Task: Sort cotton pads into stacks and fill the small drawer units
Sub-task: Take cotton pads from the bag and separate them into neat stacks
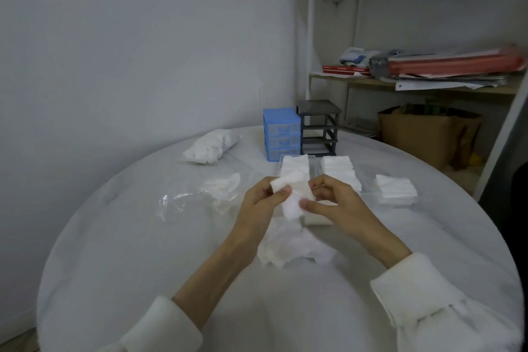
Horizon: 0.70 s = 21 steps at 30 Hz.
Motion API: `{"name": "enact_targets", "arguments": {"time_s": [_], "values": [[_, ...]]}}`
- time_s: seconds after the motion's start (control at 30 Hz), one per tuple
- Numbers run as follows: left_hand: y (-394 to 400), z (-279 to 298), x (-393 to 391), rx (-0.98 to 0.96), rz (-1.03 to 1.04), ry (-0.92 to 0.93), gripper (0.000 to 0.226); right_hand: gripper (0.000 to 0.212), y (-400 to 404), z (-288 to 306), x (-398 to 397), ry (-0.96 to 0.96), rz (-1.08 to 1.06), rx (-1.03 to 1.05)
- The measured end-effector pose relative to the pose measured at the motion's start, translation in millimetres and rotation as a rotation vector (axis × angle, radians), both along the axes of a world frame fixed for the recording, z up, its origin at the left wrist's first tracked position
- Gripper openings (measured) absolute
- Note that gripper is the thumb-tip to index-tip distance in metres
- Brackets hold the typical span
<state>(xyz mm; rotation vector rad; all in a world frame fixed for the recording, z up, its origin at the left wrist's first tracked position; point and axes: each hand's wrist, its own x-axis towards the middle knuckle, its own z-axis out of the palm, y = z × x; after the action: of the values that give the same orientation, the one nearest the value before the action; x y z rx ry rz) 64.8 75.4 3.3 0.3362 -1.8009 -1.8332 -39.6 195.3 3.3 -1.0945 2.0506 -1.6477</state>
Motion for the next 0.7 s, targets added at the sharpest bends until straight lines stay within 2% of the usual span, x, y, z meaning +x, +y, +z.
{"name": "enact_targets", "arguments": {"time_s": [0.13,0.23,0.4,0.57,0.7], "values": [[12,4,-22,-0.144,-0.021,-0.133,0.006,0.015,33,6,-24,-0.003,-0.02,0.013],[23,10,-45,-0.283,-0.005,-0.19,0.004,0.018,54,13,-44,-0.059,-0.112,-0.035],[44,18,-89,-0.45,0.05,-0.175,0.007,0.018,74,26,-79,-0.01,-0.296,-0.064],[49,16,-121,-0.576,0.081,-0.143,0.018,0.022,76,32,-119,0.136,-0.515,-0.046],[52,8,-137,-0.709,0.106,-0.138,0.031,0.018,72,23,-146,0.204,-0.554,0.016]]}}
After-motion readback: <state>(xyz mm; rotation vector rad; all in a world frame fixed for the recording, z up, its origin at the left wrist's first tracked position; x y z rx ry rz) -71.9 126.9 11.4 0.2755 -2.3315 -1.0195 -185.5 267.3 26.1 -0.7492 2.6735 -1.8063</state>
